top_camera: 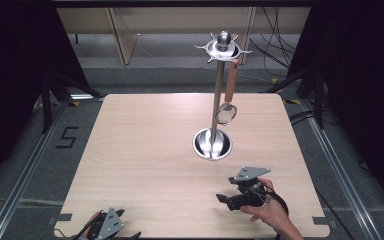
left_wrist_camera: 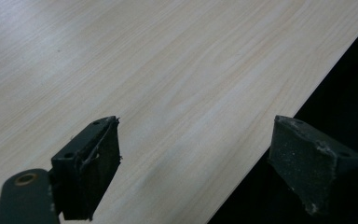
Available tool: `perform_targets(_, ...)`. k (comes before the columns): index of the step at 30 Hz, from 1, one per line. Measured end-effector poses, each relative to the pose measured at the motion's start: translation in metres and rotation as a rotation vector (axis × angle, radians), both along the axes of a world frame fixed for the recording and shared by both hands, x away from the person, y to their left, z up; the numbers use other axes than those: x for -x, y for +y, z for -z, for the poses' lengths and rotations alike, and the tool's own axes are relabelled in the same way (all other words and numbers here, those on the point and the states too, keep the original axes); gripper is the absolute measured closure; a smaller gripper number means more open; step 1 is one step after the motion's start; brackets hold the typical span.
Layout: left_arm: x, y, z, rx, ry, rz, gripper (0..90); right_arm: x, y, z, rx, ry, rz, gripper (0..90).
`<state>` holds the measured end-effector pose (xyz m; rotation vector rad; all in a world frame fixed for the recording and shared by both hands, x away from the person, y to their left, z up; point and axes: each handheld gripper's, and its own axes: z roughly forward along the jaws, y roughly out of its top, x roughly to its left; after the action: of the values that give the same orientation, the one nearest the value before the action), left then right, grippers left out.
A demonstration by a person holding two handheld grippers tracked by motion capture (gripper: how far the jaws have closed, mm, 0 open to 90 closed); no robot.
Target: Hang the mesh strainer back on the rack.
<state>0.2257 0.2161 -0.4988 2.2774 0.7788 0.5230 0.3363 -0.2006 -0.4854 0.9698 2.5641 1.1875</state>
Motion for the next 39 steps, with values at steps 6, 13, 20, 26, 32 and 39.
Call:
perform_targets(6, 0.0, 0.0, 0.0, -0.001, -0.001, 0.001, 15.6, 0.006, -0.003, 0.002, 0.003, 0.006, 0.014, 19.9)
perform_targets(13, 0.0, 0.0, 0.0, -0.002, -0.002, 0.0, 15.6, 0.014, -0.005, 0.004, 0.016, -0.006, 0.004, 19.8)
perform_targets(20, 0.0, 0.0, 0.0, -0.002, 0.001, -0.001, 15.6, 0.021, -0.006, 0.004, 0.017, -0.019, 0.0, 20.0)
perform_targets(26, 0.0, 0.0, 0.0, -0.002, -0.001, 0.0, 15.6, 0.024, -0.006, 0.005, 0.021, -0.007, -0.015, 20.4)
perform_targets(32, 0.0, 0.0, 0.0, 0.0, -0.004, -0.001, 15.6, 0.024, -0.006, 0.007, 0.036, -0.006, -0.024, 20.6)
perform_targets(39, 0.001, -0.001, 0.002, 0.019, 0.007, -0.013, 15.6, 0.024, -0.005, 0.008, 0.041, -0.011, -0.022, 20.7)
